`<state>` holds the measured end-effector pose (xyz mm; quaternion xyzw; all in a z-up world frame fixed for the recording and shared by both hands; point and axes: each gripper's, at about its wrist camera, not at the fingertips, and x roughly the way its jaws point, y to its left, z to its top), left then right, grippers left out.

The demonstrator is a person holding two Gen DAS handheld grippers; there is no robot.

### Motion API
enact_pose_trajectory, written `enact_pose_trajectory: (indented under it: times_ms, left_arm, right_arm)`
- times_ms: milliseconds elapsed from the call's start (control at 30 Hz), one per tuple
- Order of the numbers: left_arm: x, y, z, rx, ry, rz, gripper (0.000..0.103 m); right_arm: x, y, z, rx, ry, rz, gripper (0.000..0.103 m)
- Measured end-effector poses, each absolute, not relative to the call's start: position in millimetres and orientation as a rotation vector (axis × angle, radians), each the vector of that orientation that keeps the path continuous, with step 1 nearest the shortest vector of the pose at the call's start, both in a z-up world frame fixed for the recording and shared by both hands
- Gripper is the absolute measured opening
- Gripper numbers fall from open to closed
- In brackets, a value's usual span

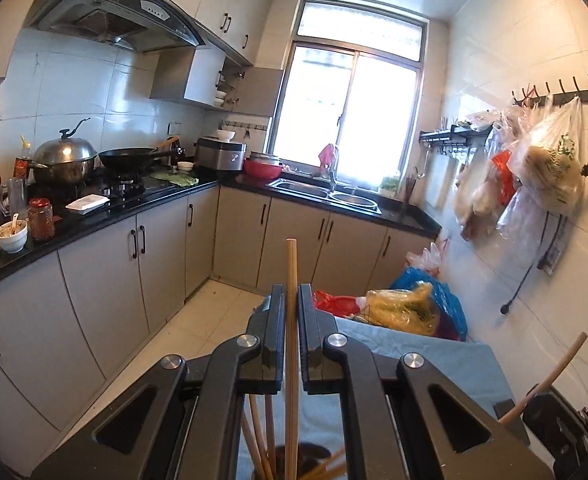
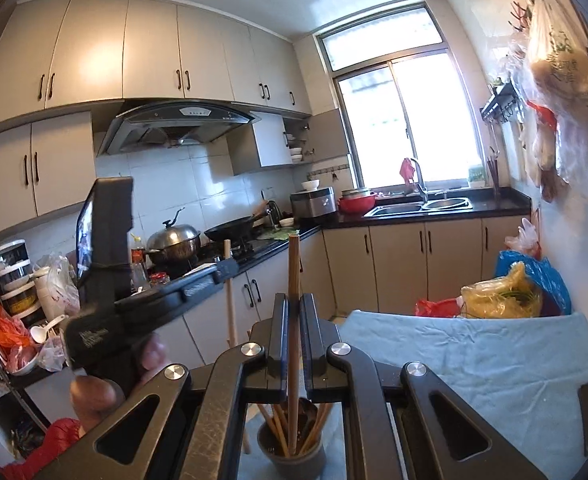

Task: Organize utensils
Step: 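Lower both chopsticks into the black holder with both tools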

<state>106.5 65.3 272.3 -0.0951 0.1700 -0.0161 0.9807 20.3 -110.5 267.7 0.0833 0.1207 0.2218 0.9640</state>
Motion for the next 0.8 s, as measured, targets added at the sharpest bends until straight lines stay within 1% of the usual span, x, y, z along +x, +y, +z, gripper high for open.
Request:
enact_pose_trajectory:
  times_ms: [200,500,800]
  left_arm:
    - [122,68,248,-0.196,0.334,-0.036,0.006]
    - [133,77,210,-0.214,0.395,-0.041,0.006]
    - [111,79,204,-0.177,0.386,-0.04,0.006]
  right_arm:
    - [39,-92,251,0.126,0.266,0.451,0.006]
    - [59,-81,224,0.083,0.33,0.464,0.006]
    - [57,-75,203,0.032,0.367,0.458,0.006]
